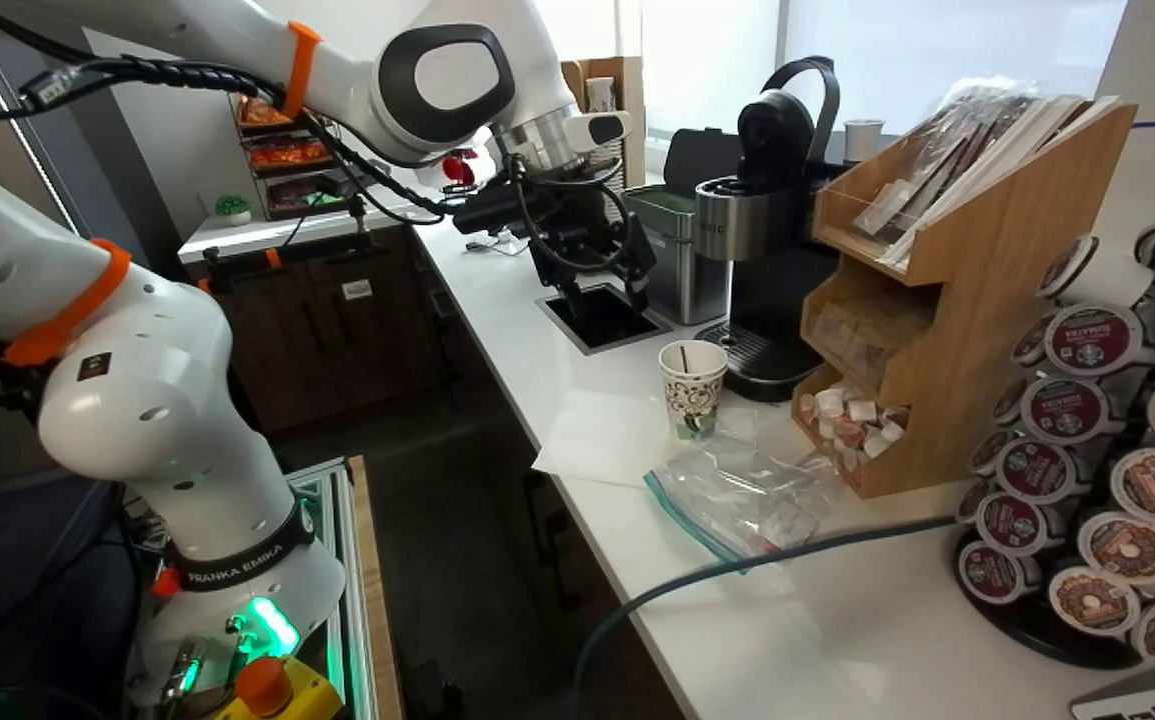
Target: Put the black straw from the napkin in the stacked coffee cups on the napkin.
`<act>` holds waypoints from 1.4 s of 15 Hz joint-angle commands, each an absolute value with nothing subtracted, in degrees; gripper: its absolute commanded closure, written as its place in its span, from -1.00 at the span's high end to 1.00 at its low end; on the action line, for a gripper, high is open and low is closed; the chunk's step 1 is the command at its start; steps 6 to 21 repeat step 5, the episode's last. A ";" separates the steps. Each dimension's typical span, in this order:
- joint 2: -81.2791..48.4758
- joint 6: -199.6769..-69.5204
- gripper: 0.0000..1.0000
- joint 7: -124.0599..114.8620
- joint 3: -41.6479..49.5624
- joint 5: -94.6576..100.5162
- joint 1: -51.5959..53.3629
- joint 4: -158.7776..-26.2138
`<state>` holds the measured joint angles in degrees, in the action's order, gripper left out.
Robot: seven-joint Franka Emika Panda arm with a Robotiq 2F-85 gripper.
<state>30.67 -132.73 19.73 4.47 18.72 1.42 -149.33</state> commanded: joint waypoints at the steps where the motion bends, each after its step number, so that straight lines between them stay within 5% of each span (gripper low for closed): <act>1: 30.67 -133.90 1.00 19.06 4.13 18.27 0.68 -149.33; 21: 30.57 -134.30 1.00 18.89 4.02 18.33 0.54 -149.22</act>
